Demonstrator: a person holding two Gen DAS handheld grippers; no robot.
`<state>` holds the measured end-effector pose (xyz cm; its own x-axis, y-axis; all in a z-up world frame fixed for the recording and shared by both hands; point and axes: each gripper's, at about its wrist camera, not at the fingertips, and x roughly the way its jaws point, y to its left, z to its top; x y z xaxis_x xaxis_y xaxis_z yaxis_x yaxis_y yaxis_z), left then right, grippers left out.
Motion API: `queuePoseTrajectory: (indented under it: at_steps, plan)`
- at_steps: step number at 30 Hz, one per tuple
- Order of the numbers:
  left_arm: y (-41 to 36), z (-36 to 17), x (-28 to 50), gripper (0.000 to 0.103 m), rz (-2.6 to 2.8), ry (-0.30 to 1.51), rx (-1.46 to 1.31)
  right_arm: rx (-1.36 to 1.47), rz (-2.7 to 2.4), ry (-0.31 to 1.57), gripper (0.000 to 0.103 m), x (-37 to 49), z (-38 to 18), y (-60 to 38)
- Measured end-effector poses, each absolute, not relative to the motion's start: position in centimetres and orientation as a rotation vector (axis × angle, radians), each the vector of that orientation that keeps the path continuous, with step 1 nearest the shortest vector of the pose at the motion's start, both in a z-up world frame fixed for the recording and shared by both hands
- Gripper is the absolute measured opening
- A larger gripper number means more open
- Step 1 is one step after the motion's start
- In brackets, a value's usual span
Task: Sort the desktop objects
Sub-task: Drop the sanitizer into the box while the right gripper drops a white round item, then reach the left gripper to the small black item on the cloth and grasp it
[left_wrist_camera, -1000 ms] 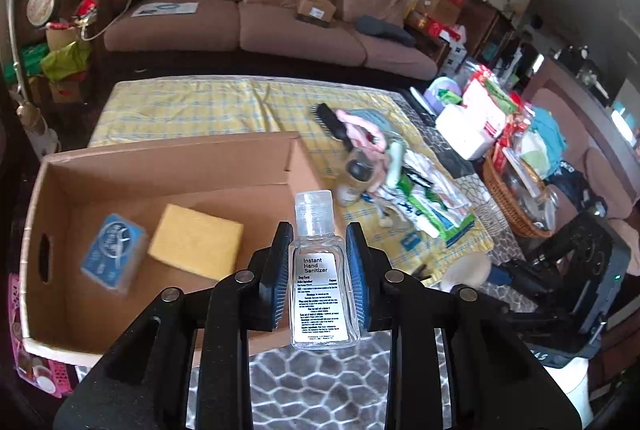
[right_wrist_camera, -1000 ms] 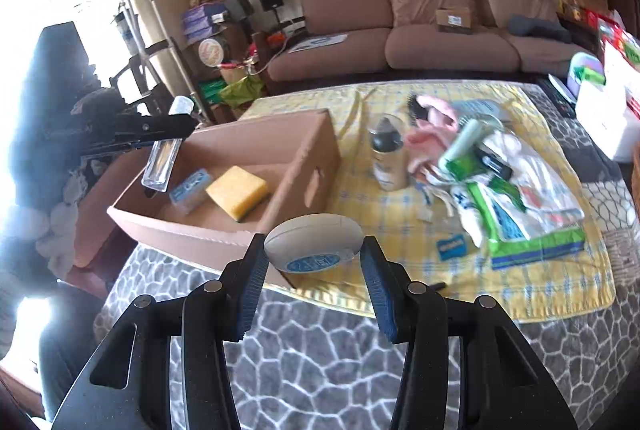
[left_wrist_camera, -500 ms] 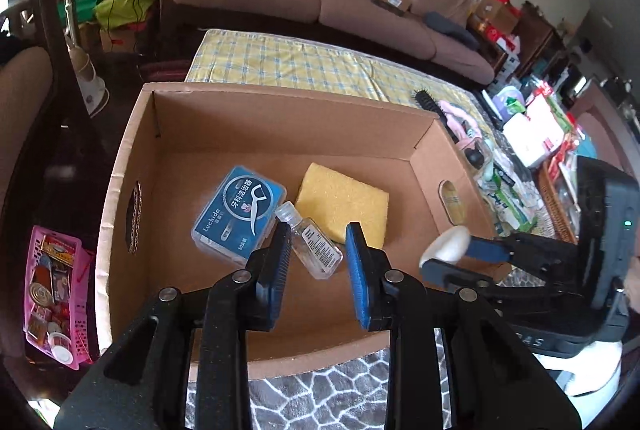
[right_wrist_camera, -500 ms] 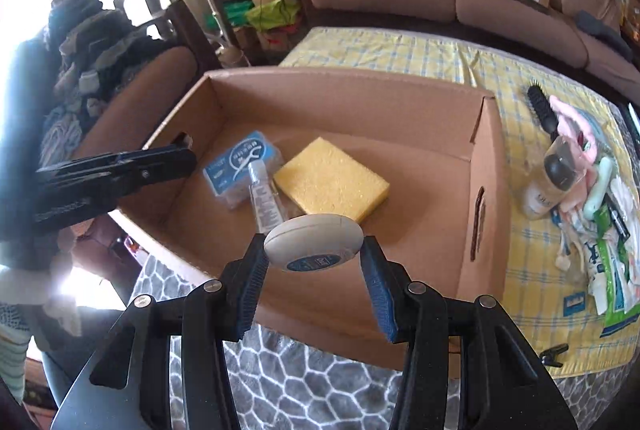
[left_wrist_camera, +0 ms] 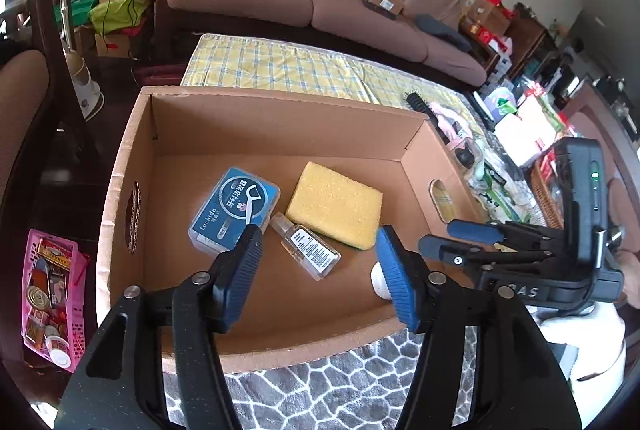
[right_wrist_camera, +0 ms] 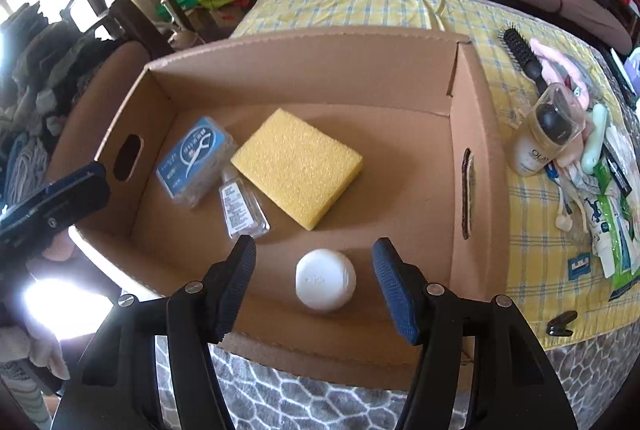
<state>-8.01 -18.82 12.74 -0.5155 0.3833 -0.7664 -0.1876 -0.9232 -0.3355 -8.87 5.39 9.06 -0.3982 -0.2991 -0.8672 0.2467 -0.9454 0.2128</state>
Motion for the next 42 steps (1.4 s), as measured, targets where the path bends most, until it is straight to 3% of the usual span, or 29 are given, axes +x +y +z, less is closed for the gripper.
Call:
queuePoseTrajectory:
  at_steps: [1,3,6,7,14,23,29,32,36,42]
  plan:
    - [-18.6,12.8,-7.9,0.064,2.459,-0.301,-1.317,1.458,-2.402,-0.074,0.063,-8.5,9.9,5.8]
    - [-17.8,13.2,-7.5,0.082,2.456,-0.300,-1.302,1.391,-2.450,-0.055,0.063,-7.4,11.6,7.0]
    - [-16.4,14.0,-7.2,0.101,2.447,-0.302,-1.261,1.313,-2.526,-0.051,0.063,-5.6,13.8,9.7]
    - [-15.6,14.4,-7.0,0.102,2.444,-0.299,-1.250,1.295,-2.549,-0.070,0.063,-5.1,14.4,11.0]
    - [-8.3,16.0,-6.6,0.103,2.390,-0.205,-1.209,1.257,-2.710,-0.305,0.069,-1.4,15.5,22.9]
    - [3.1,15.1,-7.0,0.103,2.344,-0.023,-1.191,1.276,-2.744,-0.570,0.069,2.9,10.9,33.3]
    - [9.0,14.2,-7.7,0.102,2.313,0.077,-1.174,1.293,-2.694,-0.528,0.069,2.9,7.8,34.2]
    - [12.6,12.8,-5.6,0.098,2.254,0.219,-1.107,1.312,-2.707,-0.547,0.069,2.2,6.4,35.4]
    - [17.1,9.1,-3.0,0.089,2.186,0.384,-1.084,1.256,-2.685,-0.811,0.061,2.2,5.4,39.5]
    - [19.8,3.7,-3.7,0.075,2.170,0.435,-1.142,1.209,-2.653,-0.940,0.060,2.8,5.5,41.7]
